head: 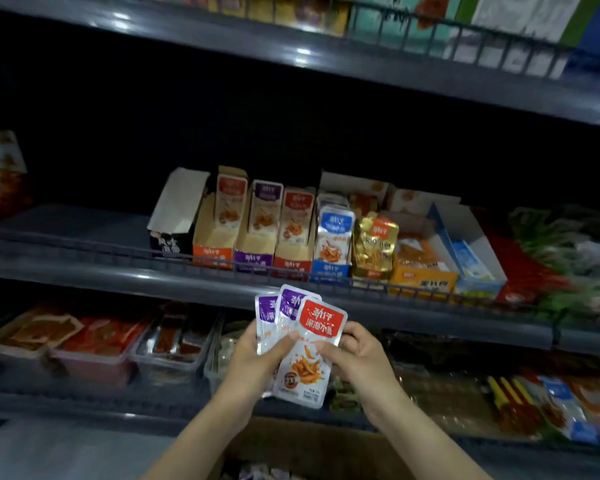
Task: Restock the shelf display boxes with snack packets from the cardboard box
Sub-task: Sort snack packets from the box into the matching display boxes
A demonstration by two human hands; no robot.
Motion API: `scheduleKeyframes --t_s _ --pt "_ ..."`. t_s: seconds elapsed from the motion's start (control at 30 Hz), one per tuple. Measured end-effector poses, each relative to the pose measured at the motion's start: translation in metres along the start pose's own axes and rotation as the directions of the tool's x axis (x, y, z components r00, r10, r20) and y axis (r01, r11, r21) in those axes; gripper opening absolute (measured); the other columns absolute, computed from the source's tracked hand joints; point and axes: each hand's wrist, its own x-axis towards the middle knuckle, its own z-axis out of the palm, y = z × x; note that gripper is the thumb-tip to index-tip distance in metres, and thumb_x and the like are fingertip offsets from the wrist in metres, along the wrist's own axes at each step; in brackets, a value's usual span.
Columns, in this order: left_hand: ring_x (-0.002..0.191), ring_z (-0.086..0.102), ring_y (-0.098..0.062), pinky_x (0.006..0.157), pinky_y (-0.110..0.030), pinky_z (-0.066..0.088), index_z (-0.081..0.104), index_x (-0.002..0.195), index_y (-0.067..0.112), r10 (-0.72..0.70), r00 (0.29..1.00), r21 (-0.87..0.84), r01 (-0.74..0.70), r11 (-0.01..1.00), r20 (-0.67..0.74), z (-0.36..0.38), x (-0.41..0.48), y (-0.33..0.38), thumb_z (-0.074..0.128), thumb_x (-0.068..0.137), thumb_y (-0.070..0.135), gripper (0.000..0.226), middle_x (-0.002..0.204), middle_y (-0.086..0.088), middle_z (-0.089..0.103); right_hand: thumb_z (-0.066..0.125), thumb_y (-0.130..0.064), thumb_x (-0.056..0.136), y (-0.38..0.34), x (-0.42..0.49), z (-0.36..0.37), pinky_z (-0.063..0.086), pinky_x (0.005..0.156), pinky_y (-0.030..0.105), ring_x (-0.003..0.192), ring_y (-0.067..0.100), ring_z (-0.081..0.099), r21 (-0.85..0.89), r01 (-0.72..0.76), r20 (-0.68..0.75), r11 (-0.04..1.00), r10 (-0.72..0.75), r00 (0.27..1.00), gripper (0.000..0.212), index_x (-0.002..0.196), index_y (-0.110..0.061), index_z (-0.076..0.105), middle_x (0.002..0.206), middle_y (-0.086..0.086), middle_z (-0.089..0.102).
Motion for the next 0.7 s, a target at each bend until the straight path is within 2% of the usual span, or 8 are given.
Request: scheduleKeyframes --t_s 0.13,0.27,0.37,0.47,0.53,0.6,0.67,0.7 --pt "0.076 0.073 -0.017 0.055 -0.024 0.056 0.062 0.103 0.017 0.082 0.997 -0.004 -0.082 0.997 0.012 -0.002 0.010 0.032 0.067 0.084 0.009 0.021 0.088 -0.002 0.076 0.075 -0.006 0.079 -0.033 0.016 0.007 0.058 0.073 0.026 0.091 0.010 0.070 -0.136 0.130 0.071 0.982 -0.122 0.990 0.046 0.112 -0.026 0.050 0.108 0.000 0.069" --pt "0.081 0.073 -0.020 0.064 -0.030 0.058 0.063 0.106 0.020 0.148 0.987 0.029 -0.150 0.988 0.067 -0.009 0.029 0.068 0.065 0.087 0.015 0.020 0.095 -0.004 0.075 0.073 -0.003 0.080 -0.072 0.035 0.011 0.059 0.077 0.031 0.099 0.014 0.068 -0.157 0.207 0.217 0.966 -0.171 0.961 0.061 0.124 -0.036 0.047 0.113 -0.003 0.066" --pt "0.081 0.073 -0.018 0.066 -0.032 0.057 0.063 0.105 0.022 0.160 0.986 0.043 -0.162 0.986 0.052 -0.016 0.049 0.091 0.065 0.088 0.019 0.017 0.091 0.000 0.076 0.072 -0.003 0.080 -0.100 0.055 0.014 0.059 0.079 0.030 0.098 0.013 0.067 -0.214 0.257 0.186 0.942 -0.219 0.958 0.054 0.122 -0.029 0.050 0.109 -0.003 0.065" --pt "0.092 0.070 -0.019 0.079 -0.033 0.054 0.063 0.108 0.025 0.195 0.981 0.067 -0.194 0.979 -0.007 -0.025 0.075 0.111 0.065 0.088 0.028 0.020 0.099 0.002 0.074 0.073 -0.006 0.081 -0.126 0.089 0.012 0.059 0.081 0.037 0.090 0.016 0.070 -0.250 0.260 0.120 0.933 -0.236 0.964 0.042 0.117 -0.018 0.056 0.105 0.002 0.070" --pt "0.088 0.067 -0.016 0.064 -0.023 0.050 0.062 0.109 0.024 0.213 0.976 0.068 -0.210 0.975 -0.050 -0.029 0.093 0.122 0.064 0.089 0.029 0.021 0.102 0.000 0.072 0.071 -0.006 0.083 -0.143 0.118 0.010 0.060 0.073 0.032 0.084 0.015 0.069 -0.243 0.267 0.059 0.933 -0.260 0.964 0.029 0.108 -0.014 0.059 0.104 0.007 0.070" --pt "0.067 0.063 -0.007 0.045 -0.017 0.040 0.060 0.111 0.020 0.213 0.973 0.073 -0.207 0.976 -0.084 -0.032 0.112 0.133 0.063 0.090 0.028 0.022 0.099 -0.002 0.071 0.067 -0.006 0.087 -0.161 0.147 0.007 0.058 0.066 0.022 0.081 0.014 0.067 -0.259 0.326 0.021 0.909 -0.333 0.943 0.016 0.099 -0.010 0.059 0.104 0.011 0.069" --pt "0.053 0.062 -0.003 0.042 -0.017 0.041 0.061 0.111 0.015 0.222 0.970 0.052 -0.217 0.975 -0.103 -0.034 0.128 0.139 0.063 0.091 0.025 0.023 0.093 -0.003 0.071 0.066 -0.006 0.087 -0.176 0.172 0.005 0.058 0.073 0.025 0.082 0.015 0.066 -0.338 0.389 -0.013 0.857 -0.418 0.909 0.010 0.091 -0.014 0.060 0.102 0.010 0.068" --pt "0.056 0.065 -0.005 0.045 -0.017 0.045 0.061 0.111 0.014 0.226 0.968 0.033 -0.223 0.974 -0.105 -0.035 0.136 0.141 0.064 0.090 0.023 0.023 0.089 -0.003 0.072 0.068 -0.008 0.086 -0.182 0.185 0.004 0.056 0.079 0.030 0.085 0.018 0.065 -0.416 0.408 -0.030 0.812 -0.461 0.887 0.013 0.089 -0.017 0.060 0.100 0.008 0.068"
